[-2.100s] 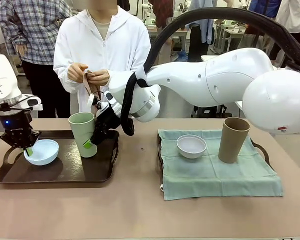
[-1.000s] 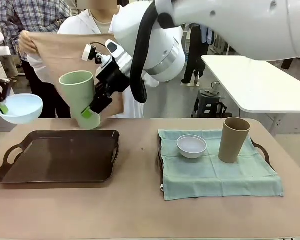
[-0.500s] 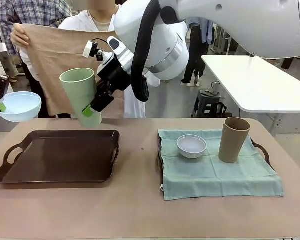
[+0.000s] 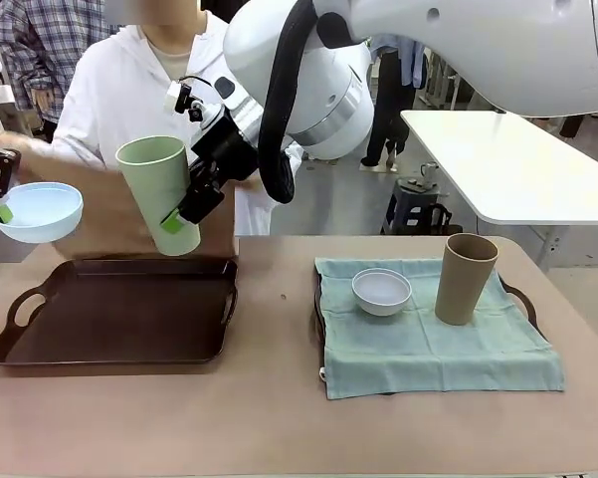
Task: Set up a tray with a mat and arrange the tableware.
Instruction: Place the Picnic Bowl and Reusable plastic cup back onto the Handle tray in front of the human's position.
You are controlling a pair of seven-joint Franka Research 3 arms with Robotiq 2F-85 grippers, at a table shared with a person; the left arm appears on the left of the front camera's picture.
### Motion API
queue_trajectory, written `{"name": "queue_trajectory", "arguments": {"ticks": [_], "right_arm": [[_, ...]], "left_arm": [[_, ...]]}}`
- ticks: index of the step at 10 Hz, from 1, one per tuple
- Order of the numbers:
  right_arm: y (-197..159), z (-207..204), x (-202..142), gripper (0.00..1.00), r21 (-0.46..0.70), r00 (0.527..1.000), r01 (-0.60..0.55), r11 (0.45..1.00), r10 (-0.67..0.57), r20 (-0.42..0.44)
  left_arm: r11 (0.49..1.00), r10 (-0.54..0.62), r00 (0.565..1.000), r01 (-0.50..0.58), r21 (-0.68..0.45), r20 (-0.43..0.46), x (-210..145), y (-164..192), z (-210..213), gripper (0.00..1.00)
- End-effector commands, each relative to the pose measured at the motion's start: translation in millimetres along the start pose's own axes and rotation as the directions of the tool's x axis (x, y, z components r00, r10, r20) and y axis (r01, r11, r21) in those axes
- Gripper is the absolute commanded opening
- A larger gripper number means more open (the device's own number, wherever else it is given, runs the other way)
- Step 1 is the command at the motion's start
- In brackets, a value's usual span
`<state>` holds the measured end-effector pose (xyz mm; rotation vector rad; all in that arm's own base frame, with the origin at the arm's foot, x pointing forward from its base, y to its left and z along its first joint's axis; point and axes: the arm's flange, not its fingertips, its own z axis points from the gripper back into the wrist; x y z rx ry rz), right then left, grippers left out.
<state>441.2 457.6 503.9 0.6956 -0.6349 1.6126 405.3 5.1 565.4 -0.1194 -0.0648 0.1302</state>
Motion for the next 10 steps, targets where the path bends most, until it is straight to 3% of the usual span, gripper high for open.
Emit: {"name": "queue_trajectory", "arguments": {"ticks": [1, 10], "right_arm": [[0.8, 1.0, 1.1, 0.00, 0.004, 1.000, -0.003, 1.000, 0.003, 0.002], [0.8, 1.0, 1.1, 0.00, 0.004, 1.000, -0.003, 1.000, 0.003, 0.002]], "left_arm": [[1.000, -0.012, 1.000, 0.012, -0.002, 0.009, 0.5, 0.2, 1.6, 0.00], [1.000, -0.012, 1.000, 0.012, -0.002, 0.009, 0.5, 0.2, 1.6, 0.00]]}}
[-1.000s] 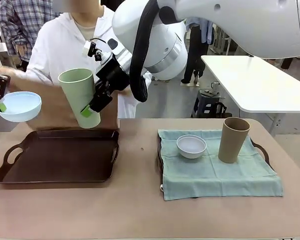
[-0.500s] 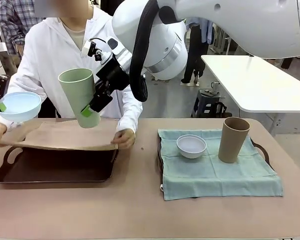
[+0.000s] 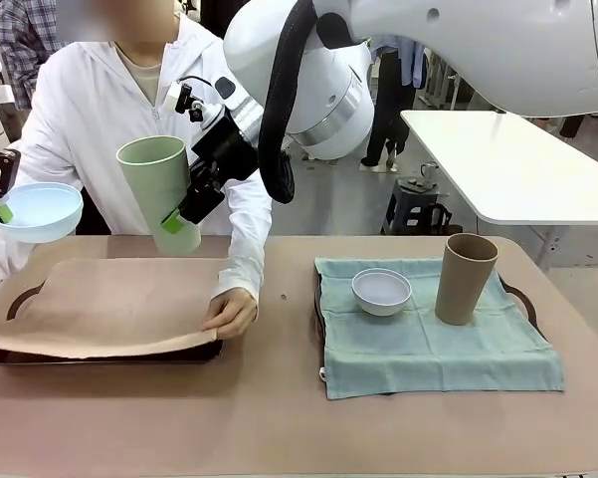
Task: Set up a tray with a mat and arrange the tableware.
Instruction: Place the Picnic Bowl and Reusable plastic cup back onto the Handle tray in front of the human's position.
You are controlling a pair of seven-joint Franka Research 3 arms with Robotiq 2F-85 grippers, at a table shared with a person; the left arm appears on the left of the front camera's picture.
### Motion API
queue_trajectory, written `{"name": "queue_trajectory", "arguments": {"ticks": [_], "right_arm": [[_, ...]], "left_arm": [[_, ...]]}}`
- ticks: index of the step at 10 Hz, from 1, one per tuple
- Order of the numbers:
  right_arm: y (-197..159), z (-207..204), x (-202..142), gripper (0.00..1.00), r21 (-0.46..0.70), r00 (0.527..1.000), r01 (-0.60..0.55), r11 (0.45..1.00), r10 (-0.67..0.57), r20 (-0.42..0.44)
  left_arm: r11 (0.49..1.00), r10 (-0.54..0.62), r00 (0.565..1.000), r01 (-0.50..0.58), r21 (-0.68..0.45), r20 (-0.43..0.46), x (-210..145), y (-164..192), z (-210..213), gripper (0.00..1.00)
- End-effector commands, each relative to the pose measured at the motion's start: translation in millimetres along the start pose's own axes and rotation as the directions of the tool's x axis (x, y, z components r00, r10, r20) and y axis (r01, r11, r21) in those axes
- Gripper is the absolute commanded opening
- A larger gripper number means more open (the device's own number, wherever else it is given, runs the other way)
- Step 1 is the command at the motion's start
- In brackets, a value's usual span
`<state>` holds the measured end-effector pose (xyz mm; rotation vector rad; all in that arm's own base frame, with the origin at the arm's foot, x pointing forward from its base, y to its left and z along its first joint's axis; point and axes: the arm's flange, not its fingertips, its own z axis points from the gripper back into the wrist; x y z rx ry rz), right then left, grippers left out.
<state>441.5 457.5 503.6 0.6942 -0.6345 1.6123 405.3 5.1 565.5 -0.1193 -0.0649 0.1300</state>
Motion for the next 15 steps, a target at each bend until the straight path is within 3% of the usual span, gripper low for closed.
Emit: {"name": "queue_trajectory", "arguments": {"ticks": [1, 15], "right_arm": [[1.0, 1.1, 1.5, 0.00, 0.004, 1.000, -0.003, 1.000, 0.003, 0.003], [1.0, 1.1, 1.5, 0.00, 0.004, 1.000, -0.003, 1.000, 0.003, 0.003]], "left_arm": [[1.000, -0.011, 1.000, 0.011, -0.002, 0.009, 0.5, 0.2, 1.6, 0.00], [1.000, -0.011, 1.000, 0.011, -0.002, 0.009, 0.5, 0.2, 1.6, 0.00]]}}
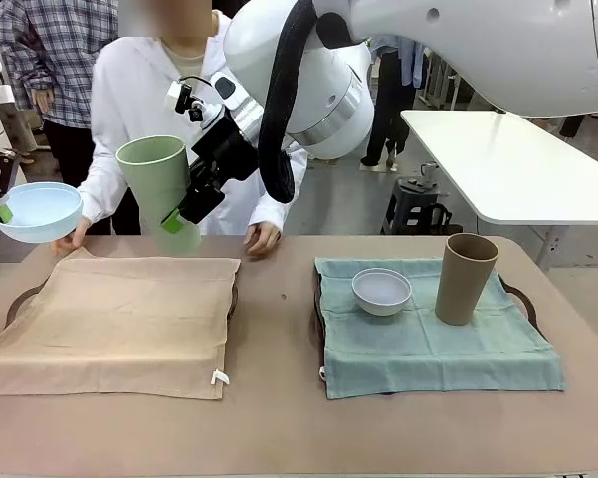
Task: Set up a tray with a mat and arrange the tableware.
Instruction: Place the Picnic Bowl and Reusable plastic cup back onto the Handle tray in front of the human's position.
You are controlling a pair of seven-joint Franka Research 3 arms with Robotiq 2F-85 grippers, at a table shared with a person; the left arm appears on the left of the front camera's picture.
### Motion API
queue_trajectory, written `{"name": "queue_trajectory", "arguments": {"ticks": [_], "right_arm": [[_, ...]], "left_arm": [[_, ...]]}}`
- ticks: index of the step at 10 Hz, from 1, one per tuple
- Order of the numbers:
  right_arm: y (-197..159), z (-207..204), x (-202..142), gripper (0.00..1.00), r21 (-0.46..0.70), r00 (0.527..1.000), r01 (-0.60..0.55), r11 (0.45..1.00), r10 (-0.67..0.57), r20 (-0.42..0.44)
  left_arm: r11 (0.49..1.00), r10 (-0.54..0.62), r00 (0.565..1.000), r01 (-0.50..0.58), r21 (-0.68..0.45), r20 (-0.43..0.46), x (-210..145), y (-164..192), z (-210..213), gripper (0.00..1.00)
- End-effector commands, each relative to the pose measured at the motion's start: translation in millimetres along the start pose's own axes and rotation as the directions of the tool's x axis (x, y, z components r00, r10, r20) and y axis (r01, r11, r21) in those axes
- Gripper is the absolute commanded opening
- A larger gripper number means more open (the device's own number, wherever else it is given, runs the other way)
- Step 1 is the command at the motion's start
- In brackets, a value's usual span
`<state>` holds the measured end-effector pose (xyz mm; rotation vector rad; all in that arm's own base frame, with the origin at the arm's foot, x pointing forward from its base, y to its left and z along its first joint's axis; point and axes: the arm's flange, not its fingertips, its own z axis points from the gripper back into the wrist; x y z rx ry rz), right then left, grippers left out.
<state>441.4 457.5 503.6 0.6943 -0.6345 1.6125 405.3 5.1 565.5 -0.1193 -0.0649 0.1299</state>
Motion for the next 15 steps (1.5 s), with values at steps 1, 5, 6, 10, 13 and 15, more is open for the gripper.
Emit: {"name": "queue_trajectory", "arguments": {"ticks": [1, 5, 6, 10, 13, 15], "right_arm": [[1, 1, 1, 0.00, 0.004, 1.000, -0.003, 1.000, 0.003, 0.003], [1, 1, 1, 0.00, 0.004, 1.000, -0.003, 1.000, 0.003, 0.003], [0, 0, 0, 0.81, 0.000, 1.000, 0.000, 1.000, 0.000, 0.000], [-54, -51, -73, 0.81, 0.008, 0.988, 0.007, 1.000, -0.008, 0.153], [-76, -92, -102, 0.81, 0.036, 0.982, 0.012, 0.999, -0.019, 0.189], [-78, -109, -110, 0.81, 0.057, 0.984, 0.019, 0.998, -0.029, 0.178]], "left_arm": [[1.000, -0.011, 1.000, 0.011, -0.002, 0.009, 0, 0, 2, 0.00], [1.000, -0.011, 1.000, 0.011, -0.002, 0.009, 0, 0, 2, 0.00], [1.000, 0.000, 1.000, 0.000, 0.000, 0.000, 0, 0, 0, 0.04], [0.996, -0.068, 0.995, 0.065, -0.053, -0.073, 43, 13, -80, 0.04], [0.994, -0.078, 0.992, 0.069, -0.090, -0.102, 66, 18, -131, 0.04], [0.992, -0.068, 0.992, 0.056, -0.109, -0.108, 77, 22, -152, 0.04]]}}
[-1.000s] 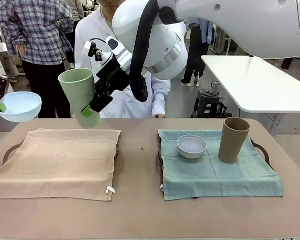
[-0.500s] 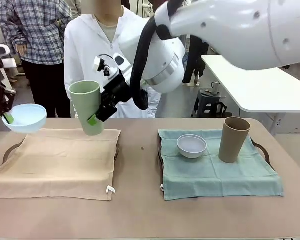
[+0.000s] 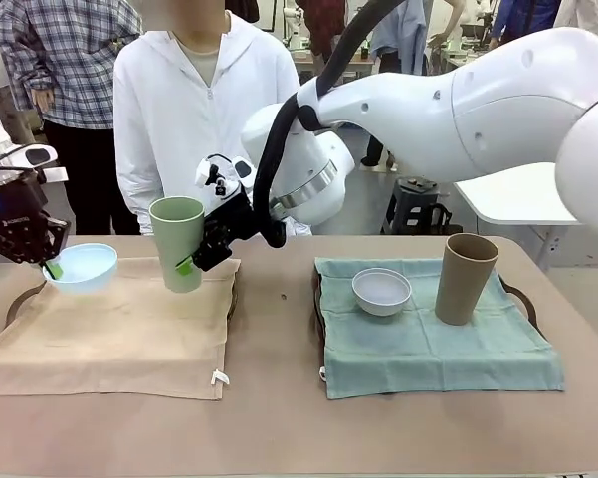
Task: Set up a tray with a mat and arrange the tableware.
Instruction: Place the Picnic Bowl and Reusable plastic cup back onto the Handle tray in front of the human's position.
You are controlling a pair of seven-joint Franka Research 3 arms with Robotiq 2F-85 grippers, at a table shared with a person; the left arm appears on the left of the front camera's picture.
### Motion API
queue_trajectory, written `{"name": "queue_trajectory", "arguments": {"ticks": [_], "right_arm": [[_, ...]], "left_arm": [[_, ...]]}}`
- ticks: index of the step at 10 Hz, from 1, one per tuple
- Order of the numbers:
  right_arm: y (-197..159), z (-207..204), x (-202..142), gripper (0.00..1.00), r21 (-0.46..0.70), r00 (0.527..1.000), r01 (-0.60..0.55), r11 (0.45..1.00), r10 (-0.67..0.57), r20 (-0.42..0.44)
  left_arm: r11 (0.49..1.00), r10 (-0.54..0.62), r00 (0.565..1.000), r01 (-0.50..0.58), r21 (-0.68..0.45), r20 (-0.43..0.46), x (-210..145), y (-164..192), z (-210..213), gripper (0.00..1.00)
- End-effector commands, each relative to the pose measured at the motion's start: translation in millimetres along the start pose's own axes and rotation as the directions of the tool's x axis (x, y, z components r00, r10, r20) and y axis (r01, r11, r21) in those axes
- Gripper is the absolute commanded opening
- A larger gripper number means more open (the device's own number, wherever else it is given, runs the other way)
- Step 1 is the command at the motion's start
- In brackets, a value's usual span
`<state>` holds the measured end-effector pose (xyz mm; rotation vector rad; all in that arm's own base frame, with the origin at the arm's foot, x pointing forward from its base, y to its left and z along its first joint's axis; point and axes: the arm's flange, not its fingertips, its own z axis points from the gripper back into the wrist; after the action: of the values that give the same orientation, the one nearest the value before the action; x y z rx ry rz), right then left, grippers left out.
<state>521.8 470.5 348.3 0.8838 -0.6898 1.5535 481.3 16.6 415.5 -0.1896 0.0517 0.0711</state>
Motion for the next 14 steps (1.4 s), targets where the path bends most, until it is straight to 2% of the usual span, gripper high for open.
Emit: {"name": "queue_trajectory", "arguments": {"ticks": [1, 10, 11, 12, 14], "right_arm": [[-3, -9, 1, 0.81, -0.001, 1.000, -0.016, 1.000, 0.016, 0.005], [-16, -15, -27, 0.81, 0.017, 0.999, 0.047, 0.999, -0.047, -0.012], [-11, -10, -16, 0.81, 0.029, 0.995, 0.084, 0.996, -0.082, -0.063], [-11, -16, -30, 0.81, 0.013, 0.999, 0.039, 0.999, -0.039, -0.010], [-11, -16, -29, 0.81, 0.016, 0.998, 0.054, 0.998, -0.053, -0.022]], "left_arm": [[0.999, -0.010, 1.000, 0.010, -0.044, -0.003, 16, 3, -8, 0.04], [1.000, -0.029, 0.999, 0.030, 0.009, -0.026, 32, -4, -45, 0.04], [1.000, -0.020, 1.000, 0.020, 0.005, -0.022, 26, -8, -35, 0.04], [1.000, -0.013, 0.999, 0.013, 0.004, -0.040, 29, -4, -42, 0.04], [1.000, -0.015, 0.999, 0.015, 0.004, -0.038, 30, -5, -42, 0.04]]}}
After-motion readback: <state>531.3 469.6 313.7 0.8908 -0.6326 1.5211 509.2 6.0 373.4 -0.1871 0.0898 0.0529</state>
